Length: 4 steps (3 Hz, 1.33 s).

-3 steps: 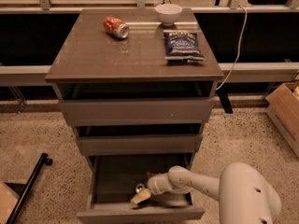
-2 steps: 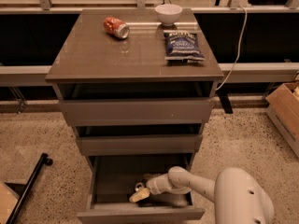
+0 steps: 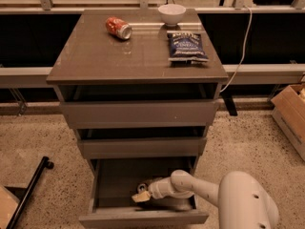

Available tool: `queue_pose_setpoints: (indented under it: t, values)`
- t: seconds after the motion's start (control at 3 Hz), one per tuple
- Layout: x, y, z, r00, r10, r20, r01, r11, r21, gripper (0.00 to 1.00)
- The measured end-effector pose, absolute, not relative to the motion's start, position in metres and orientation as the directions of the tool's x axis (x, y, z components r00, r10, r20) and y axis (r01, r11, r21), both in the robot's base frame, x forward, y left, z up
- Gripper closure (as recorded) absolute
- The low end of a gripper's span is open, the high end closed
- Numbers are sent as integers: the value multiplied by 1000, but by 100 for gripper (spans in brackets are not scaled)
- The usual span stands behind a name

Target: Pick pepsi can from bottom drawer and place on counter

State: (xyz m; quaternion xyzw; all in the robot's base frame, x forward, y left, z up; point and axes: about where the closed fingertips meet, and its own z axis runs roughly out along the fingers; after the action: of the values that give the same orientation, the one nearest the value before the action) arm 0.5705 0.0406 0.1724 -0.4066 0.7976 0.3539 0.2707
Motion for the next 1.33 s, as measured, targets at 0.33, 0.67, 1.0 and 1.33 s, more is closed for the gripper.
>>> queue_pose_setpoints:
  t: [0.33, 0.67, 1.0, 1.33]
  values:
    - [571, 41, 176, -523, -457, -720, -840, 419, 344, 94]
    - [570, 41, 177, -523, -457, -720, -840, 419, 344, 100]
    - [570, 41, 177, -523, -457, -720, -840, 419, 344, 100]
    - [562, 32, 201, -508, -466, -724, -848, 418, 326, 100]
